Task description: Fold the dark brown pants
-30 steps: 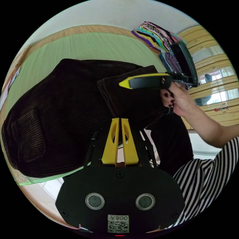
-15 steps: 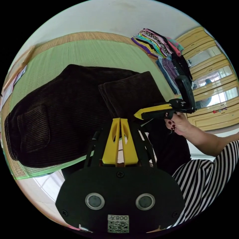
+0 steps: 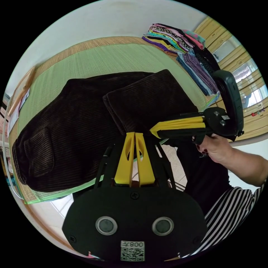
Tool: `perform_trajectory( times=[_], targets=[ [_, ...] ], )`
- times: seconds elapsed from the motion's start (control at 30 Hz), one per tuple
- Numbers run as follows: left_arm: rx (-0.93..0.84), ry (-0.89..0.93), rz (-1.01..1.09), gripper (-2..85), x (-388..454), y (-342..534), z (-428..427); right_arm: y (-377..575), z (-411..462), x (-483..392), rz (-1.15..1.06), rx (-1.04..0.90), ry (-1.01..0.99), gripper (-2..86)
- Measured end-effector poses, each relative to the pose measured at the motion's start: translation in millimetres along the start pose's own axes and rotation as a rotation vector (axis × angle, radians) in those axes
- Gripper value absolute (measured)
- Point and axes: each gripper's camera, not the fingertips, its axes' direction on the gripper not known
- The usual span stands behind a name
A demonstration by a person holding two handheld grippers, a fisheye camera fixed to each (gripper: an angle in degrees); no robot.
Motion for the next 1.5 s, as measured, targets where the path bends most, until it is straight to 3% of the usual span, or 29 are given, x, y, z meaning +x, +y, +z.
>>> perform_trajectory(
  times=[0.2, 0.43, 0.63, 0.8, 1.0, 1.5],
  targets=[
    [-0.016, -0.037, 0.032, 0.0, 29, -5, 15, 52, 3, 37, 0.077, -0.045, -0.115, 0.1],
    [-0.005, -0.030, 0.022, 0.0, 63, -8, 26, 141, -20, 78, 0.125, 0.045, -0.139, 0.1],
    [0.077, 0.077, 0.047, 0.0, 103, -14, 36, 238, -54, 146, 0.253, 0.217, -0.187, 0.1],
    [0.011, 0.127, 0.144, 0.1, 150, -35, 61, 322, -73, 216, 0.413, 0.383, -0.247, 0.2],
    [-0.048, 0.110, 0.282, 0.9, 211, -69, 88, 394, -70, 285, 0.535, 0.446, -0.267, 1.7],
    [-0.155, -0.162, 0.447, 8.0, 326, -124, 149, 497, -15, 403, 0.625, 0.450, -0.467, 6.6]
  ],
)
